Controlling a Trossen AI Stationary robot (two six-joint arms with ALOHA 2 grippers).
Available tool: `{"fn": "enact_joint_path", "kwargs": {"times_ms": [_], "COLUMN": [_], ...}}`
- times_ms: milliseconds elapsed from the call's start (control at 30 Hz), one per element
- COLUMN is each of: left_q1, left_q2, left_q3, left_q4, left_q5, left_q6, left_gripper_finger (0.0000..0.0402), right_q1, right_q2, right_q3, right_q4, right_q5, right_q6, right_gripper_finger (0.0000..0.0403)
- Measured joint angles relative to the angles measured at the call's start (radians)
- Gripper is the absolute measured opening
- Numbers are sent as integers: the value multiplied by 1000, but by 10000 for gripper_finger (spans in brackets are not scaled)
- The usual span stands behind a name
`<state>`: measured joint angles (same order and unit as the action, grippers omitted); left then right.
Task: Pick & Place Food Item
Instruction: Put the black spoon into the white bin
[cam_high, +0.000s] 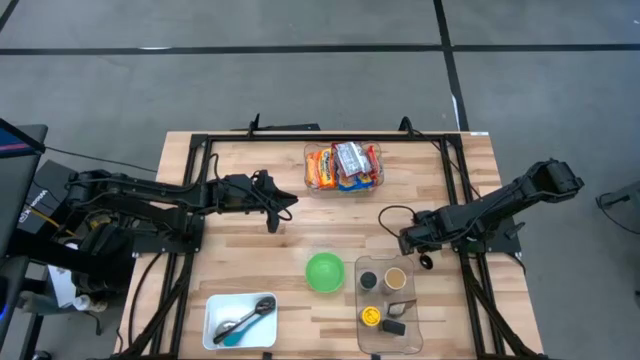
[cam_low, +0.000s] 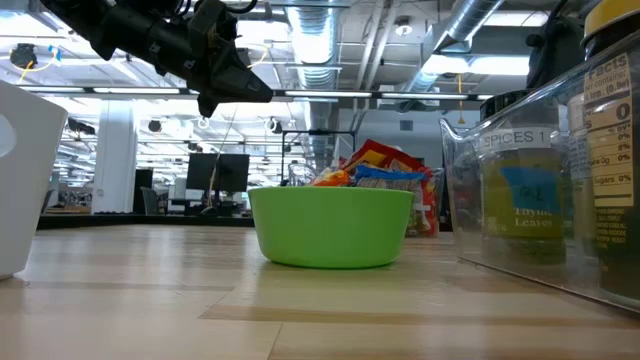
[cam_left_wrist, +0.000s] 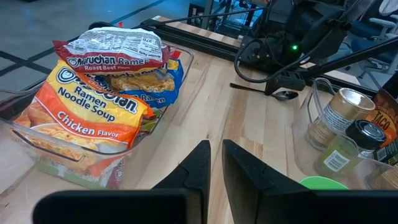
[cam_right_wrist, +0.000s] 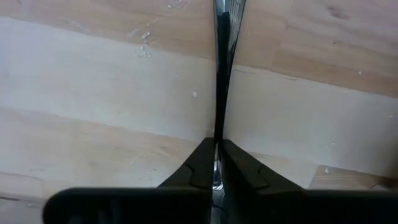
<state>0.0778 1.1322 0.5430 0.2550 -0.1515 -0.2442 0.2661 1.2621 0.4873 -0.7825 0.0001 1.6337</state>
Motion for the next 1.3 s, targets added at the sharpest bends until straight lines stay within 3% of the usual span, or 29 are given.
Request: {"fn": "enact_joint_path", "kwargs": {"times_ms": [267,600,833,1067,1300], "left_q1": [0,0,0,0,0], "left_q2": [0,0,0,0,0], "left_q3": [0,0,0,0,0], "left_q4": [0,0,0,0,2], "left_q5": [0,0,0,0,0], "left_q6": [0,0,0,0,0], "left_gripper_finger": [34,34,34,34,34], "right_q1": [0,0,0,0,8], "right_q2": [0,0,0,0,3], "right_q3": [0,0,0,7,104], "right_q4": [-1,2,0,-4,-62], "right_q5": [0,3,11,21,167], "right_q6": [-19,-41,-75,-116,-217], "right_gripper_finger": [9,31,6,6,4]}}
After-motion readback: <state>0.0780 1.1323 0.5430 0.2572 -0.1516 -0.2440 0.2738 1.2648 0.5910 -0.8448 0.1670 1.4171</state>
